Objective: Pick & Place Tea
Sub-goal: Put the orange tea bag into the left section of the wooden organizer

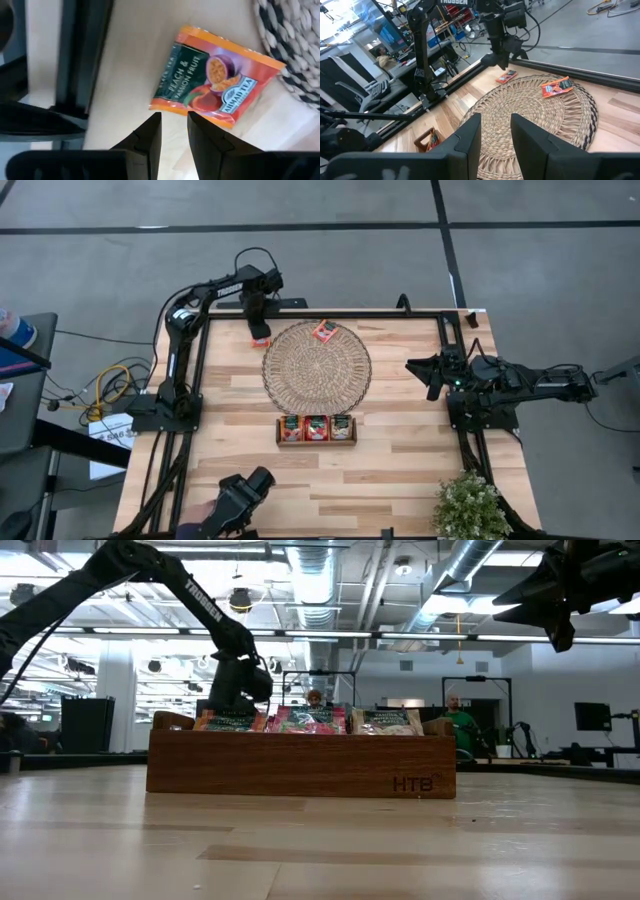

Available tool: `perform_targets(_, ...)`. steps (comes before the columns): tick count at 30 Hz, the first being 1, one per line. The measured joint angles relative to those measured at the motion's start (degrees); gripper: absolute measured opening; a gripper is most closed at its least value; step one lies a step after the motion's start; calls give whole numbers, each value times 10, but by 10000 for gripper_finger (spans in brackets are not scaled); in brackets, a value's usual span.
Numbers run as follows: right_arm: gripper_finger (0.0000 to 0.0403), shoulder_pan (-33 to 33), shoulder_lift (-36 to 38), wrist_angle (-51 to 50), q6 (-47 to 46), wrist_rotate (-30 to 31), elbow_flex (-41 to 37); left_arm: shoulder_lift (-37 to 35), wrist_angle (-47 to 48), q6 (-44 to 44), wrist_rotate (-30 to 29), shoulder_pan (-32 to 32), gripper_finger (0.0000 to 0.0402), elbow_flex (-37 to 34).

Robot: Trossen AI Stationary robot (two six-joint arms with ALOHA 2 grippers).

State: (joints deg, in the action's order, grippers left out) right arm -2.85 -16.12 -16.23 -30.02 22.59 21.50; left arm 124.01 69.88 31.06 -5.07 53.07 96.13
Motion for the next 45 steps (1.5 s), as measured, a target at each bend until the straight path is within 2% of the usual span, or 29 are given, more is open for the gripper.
perform_targets(17, 98, 0, 0, 0, 0, 0, 0, 0, -67, 34, 3, -4, 85, -13)
perform_targets(24, 98, 0, 0, 0, 0, 0, 0, 0, -73, 45, 24, -5, 85, -13)
perform_targets(38, 98, 0, 0, 0, -6, 0, 0, 38, -72, 42, 22, -5, 85, -9)
perform_targets(41, 98, 0, 0, 0, -6, 0, 0, 39, -64, 42, 26, -5, 74, -10)
perform_targets(45, 98, 0, 0, 0, -6, 0, 0, 40, -62, 41, 26, -6, 39, -10)
